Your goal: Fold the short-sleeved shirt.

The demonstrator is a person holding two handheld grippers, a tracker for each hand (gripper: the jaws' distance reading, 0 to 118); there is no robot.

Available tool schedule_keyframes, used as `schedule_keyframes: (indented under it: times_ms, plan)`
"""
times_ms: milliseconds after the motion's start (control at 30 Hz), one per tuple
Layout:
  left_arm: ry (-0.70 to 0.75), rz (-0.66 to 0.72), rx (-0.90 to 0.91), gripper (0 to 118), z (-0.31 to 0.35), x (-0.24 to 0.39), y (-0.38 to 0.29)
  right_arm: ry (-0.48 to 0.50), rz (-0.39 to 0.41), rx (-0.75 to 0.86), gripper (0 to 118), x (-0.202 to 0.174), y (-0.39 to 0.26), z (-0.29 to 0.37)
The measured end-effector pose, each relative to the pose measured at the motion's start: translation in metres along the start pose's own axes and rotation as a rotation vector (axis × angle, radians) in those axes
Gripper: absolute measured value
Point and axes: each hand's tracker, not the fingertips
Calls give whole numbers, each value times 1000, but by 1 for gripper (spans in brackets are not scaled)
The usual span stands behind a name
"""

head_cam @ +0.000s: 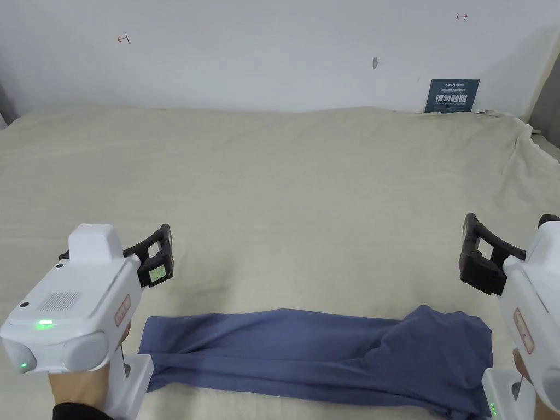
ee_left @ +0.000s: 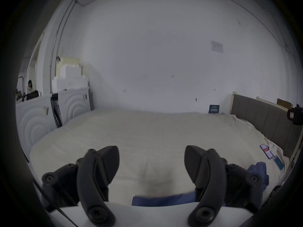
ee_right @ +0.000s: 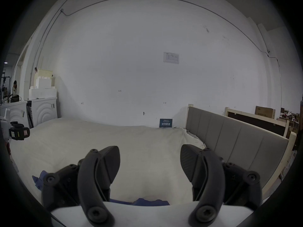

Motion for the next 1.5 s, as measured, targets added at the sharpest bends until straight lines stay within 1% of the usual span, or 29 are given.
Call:
schedule_keyframes:
  times_ms: [33,67,100,133,167,200,267,433,467,667,867,933,967,1000,1033,1100,1167,1200,1233,1267,1300,1333,1433,1500]
  plan:
    - [-4,-15,16,51,1,3,0,-4,0,3,52,-1,-1,0]
    - [-3,-21,27,51,1,5,-1,-9,3,9,47,-3,-2,0]
    - [-5,-23,36,45,2,7,-1,-10,7,11,47,-4,-3,0]
    - [-10,-23,40,25,1,8,-1,-10,9,13,31,-11,-1,3]
    - [-16,-18,39,9,1,8,-1,-16,15,14,10,-12,-1,3]
    - [-27,-3,30,0,-1,8,-1,-16,15,18,0,-12,-3,4]
    - [-51,22,30,0,0,7,-1,9,12,13,0,-15,0,6]
    - [-91,24,-42,0,-9,0,-2,9,13,12,0,-17,2,6]
    - [-121,43,-82,0,-12,-4,-3,13,9,11,0,-17,2,6]
    - [-293,296,-302,0,-40,-50,-15,23,8,-5,0,-18,4,3]
    - [-412,408,-531,0,-67,-92,-40,24,9,-28,0,-17,1,-5]
    - [-421,468,-601,0,-78,-110,-56,21,15,-36,0,-22,1,-6]
    - [-388,474,-612,0,-80,-117,-63,19,15,-41,0,-23,0,-8]
    - [-378,460,-612,0,-82,-122,-68,19,14,-47,0,-24,-1,-9]
    - [-383,474,-648,0,-86,-129,-76,17,14,-53,0,-25,-2,-11]
    - [-386,550,-706,0,-93,-142,-91,7,15,-65,0,-22,-8,-17]
    - [-391,600,-753,7,-95,-147,-104,3,11,-80,0,-24,-11,-22]
    - [-399,605,-761,20,-96,-150,-109,1,13,-85,0,-23,-14,-25]
    - [-400,599,-763,38,-97,-152,-115,-3,17,-92,0,-23,-16,-27]
    - [-401,590,-778,59,-98,-153,-118,-6,18,-97,0,-24,-17,-29]
    - [-397,579,-791,78,-99,-153,-123,-6,17,-102,0,-24,-19,-30]
    - [-400,564,-810,83,-101,-153,-127,-5,16,-107,0,-25,-21,-31]
    - [-410,543,-849,83,-108,-153,-139,-7,22,-122,0,-27,-25,-36]
    - [-422,552,-876,82,-113,-151,-147,-7,27,-130,0,-29,-28,-36]
